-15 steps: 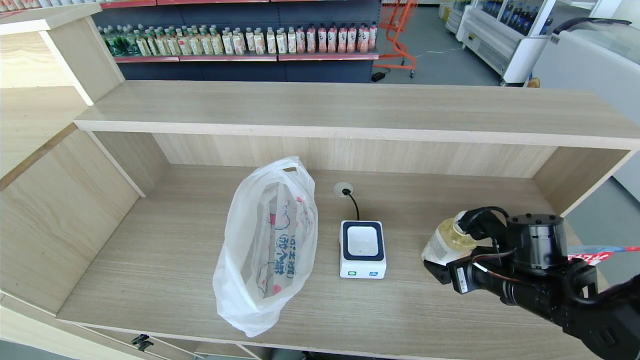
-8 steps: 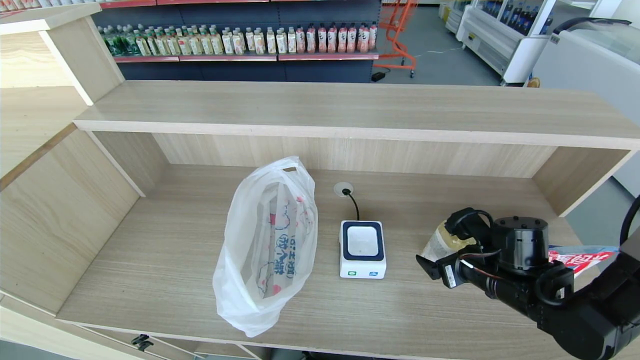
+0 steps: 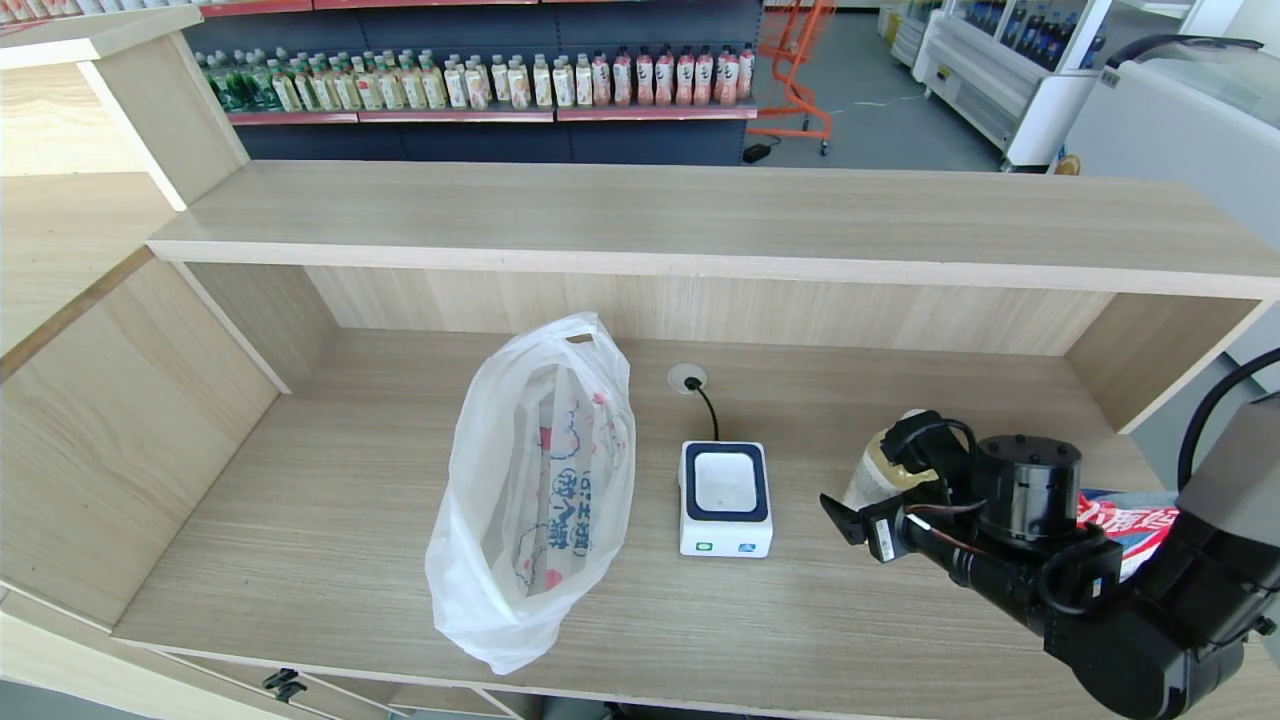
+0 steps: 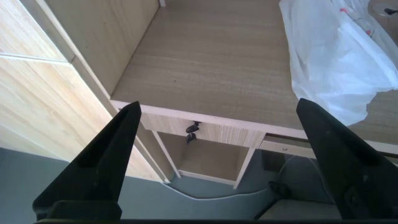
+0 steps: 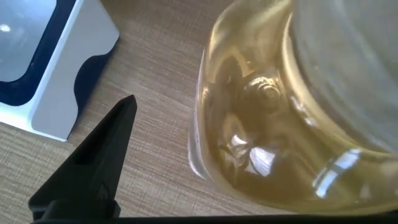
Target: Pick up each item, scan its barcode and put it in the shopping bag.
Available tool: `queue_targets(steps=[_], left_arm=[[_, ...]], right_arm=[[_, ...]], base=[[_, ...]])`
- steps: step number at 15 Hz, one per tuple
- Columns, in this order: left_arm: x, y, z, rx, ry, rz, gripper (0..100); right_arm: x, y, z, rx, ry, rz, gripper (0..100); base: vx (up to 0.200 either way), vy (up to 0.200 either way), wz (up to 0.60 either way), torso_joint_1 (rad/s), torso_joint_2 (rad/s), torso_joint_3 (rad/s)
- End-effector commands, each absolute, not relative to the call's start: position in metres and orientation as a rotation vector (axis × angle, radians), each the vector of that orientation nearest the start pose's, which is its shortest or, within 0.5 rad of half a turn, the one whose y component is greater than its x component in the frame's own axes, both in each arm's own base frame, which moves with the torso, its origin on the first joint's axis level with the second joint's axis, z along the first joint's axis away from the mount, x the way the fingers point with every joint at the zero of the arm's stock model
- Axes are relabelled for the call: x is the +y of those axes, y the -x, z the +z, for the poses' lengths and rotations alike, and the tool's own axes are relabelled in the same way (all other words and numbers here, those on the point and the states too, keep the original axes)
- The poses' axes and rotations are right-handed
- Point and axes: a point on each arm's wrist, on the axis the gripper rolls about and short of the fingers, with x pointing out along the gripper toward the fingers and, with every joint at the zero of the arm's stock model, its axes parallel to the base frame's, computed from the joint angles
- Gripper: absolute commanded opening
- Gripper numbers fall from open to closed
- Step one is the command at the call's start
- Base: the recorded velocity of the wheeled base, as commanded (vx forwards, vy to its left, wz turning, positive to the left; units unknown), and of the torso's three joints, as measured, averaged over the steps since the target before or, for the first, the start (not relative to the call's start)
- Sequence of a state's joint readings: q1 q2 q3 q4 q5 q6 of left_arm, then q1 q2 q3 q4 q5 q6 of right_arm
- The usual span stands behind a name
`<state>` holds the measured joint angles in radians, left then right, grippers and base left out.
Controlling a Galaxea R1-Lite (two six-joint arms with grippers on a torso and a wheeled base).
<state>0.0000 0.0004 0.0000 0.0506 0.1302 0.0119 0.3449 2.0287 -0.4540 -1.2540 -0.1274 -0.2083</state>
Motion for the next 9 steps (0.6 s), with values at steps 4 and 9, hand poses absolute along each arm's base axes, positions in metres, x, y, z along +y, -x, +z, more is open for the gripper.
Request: queue_targets(steps=[4,9], left_arm=[[0.0029,0.0231,0.0703,0.051,-0.016,0.130,100],[0.0029,0.0230,0.0703,0.053,-0.016,0.130,100]], right_arm=[[0.1019,-0.2915,0.0606,0.283,0.273,0.253,100],[0.1033,-0.2969,0.0609,0.241,0.258,0.247,0]], base=[[0.000,0.000,0.00,0.000,0.00,0.000],[0.000,0.000,0.00,0.000,0.00,0.000]])
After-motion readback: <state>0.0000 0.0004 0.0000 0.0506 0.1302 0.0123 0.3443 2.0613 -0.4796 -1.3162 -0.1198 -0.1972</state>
